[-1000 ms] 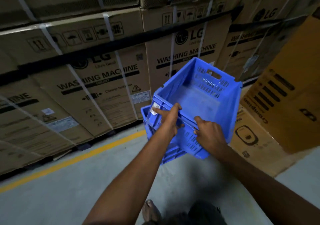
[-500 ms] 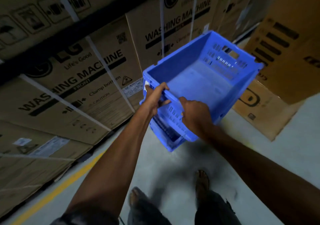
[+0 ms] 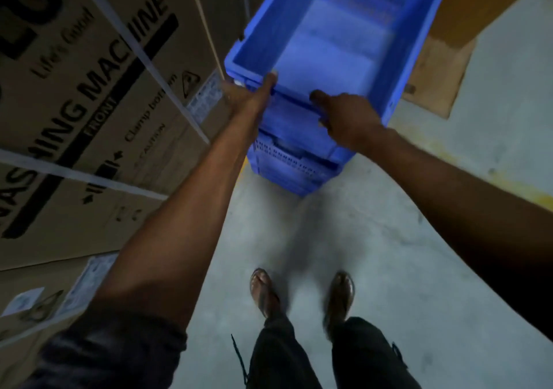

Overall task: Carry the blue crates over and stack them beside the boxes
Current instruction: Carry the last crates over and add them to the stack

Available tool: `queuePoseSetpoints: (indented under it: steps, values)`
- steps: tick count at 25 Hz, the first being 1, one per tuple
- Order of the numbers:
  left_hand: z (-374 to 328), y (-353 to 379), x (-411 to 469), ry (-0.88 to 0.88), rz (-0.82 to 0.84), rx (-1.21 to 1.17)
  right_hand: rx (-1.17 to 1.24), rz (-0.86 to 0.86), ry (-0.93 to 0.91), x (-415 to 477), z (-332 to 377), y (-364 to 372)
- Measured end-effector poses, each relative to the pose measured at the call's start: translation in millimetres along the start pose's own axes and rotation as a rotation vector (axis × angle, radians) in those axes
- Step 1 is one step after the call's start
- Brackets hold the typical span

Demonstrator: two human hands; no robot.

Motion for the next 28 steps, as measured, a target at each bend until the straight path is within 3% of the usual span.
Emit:
queuePoseSetpoints:
  steps: [2, 4, 8, 11, 14, 17, 20, 28]
  values:
    - [13.7, -19.7, -7.3, 0.370, -0.193, 0.493, 0.007, -0.021, 0.015, 0.6, 3.3, 6.7]
    - [26.9, -41.0, -5.2, 0.633, -0.154, 0.838, 0.019, -0.053, 0.061, -1.9, 3.6, 12.2]
    - [40.2, -61.3, 9.2, 0.844, -0.088, 1.230, 0.018, -0.075, 0.072, -9.4, 5.8, 26.3]
    - [36.7, -61.9, 16.6, 0.995, 0.035, 1.221, -0.020, -0.084, 0.079, -11.6, 17.3, 37.1]
    - [32.0, -61.3, 31.3, 1.076, 0.059, 0.965, -0.076, -0.083, 0.180, -19.3, 14.8, 41.6]
    - [25.9, -57.6, 33.0, 1.046, 0.143, 1.169, -0.112, -0.057, 0.224, -23.6, 10.2, 43.5]
    - [16.6, -49.0, 20.9, 1.004, 0.146, 1.343, -0.110, -0.020, 0.156, -24.0, 9.4, 37.8]
    - [22.0, -50.8, 38.3, 1.081, 0.294, 1.359, -0.124, -0.022, 0.110, -20.7, -4.9, 44.8]
Point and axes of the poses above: each hand's wrist, its own x-axis towards the middle knuckle, its own y-axis out of the palm, z = x × y, the point moved 1 cm from there along x, towards the middle knuckle, and after that the axes turned 3 degrees about x, right-handed, at the moved point
